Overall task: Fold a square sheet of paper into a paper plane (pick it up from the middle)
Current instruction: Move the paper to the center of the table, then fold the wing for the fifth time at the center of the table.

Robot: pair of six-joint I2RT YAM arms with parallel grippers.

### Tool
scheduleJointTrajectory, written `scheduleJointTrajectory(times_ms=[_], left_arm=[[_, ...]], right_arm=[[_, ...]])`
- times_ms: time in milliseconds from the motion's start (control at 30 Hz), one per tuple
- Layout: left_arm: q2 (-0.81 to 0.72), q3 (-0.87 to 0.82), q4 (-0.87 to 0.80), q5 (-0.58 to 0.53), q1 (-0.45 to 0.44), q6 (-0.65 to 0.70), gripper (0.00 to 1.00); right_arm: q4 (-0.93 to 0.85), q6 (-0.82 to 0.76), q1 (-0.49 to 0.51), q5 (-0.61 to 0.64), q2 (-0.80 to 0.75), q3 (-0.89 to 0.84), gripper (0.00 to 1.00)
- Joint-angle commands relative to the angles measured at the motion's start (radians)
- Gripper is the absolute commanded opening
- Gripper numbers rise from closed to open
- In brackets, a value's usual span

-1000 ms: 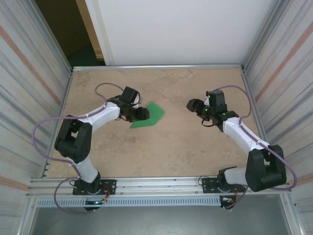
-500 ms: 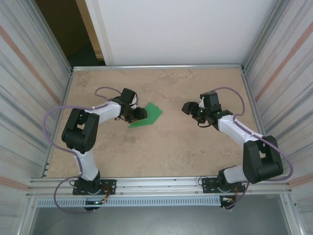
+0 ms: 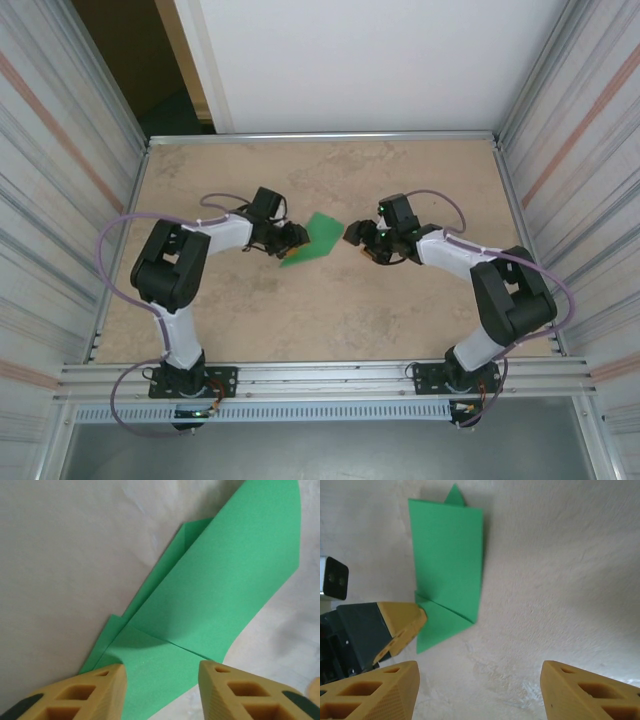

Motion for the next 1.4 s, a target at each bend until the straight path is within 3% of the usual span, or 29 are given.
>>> scheduleJointTrajectory(times_ms=[0, 200, 400, 1000, 1367], left_arm=[[-0.003, -0.066, 0.003, 0.026, -0.055, -0.139, 0.4], [-0.021, -0.124, 0.075, 0.018, -0.071, -0.234, 0.28], [-0.018, -0.182, 0.147, 0.047, -0.061, -0.327, 0.23], [-0.003, -0.217, 0.19, 0.083, -0.044, -0.364, 0.21], [-0.002, -0.222, 0.201, 0.093, -0.04, -0.371, 0.21]], right_arm=[[0.017, 0.094, 0.029, -0.005, 0.033, 0.017, 0.63], [0.033, 0.163, 0.069, 0.005, 0.095, 0.018, 0.56], [0.07, 0.246, 0.101, 0.011, 0.124, 0.009, 0.51], [0.132, 0.27, 0.082, -0.008, 0.179, -0.001, 0.43], [0.342, 0.264, 0.074, -0.035, 0.19, -0.058, 0.37]])
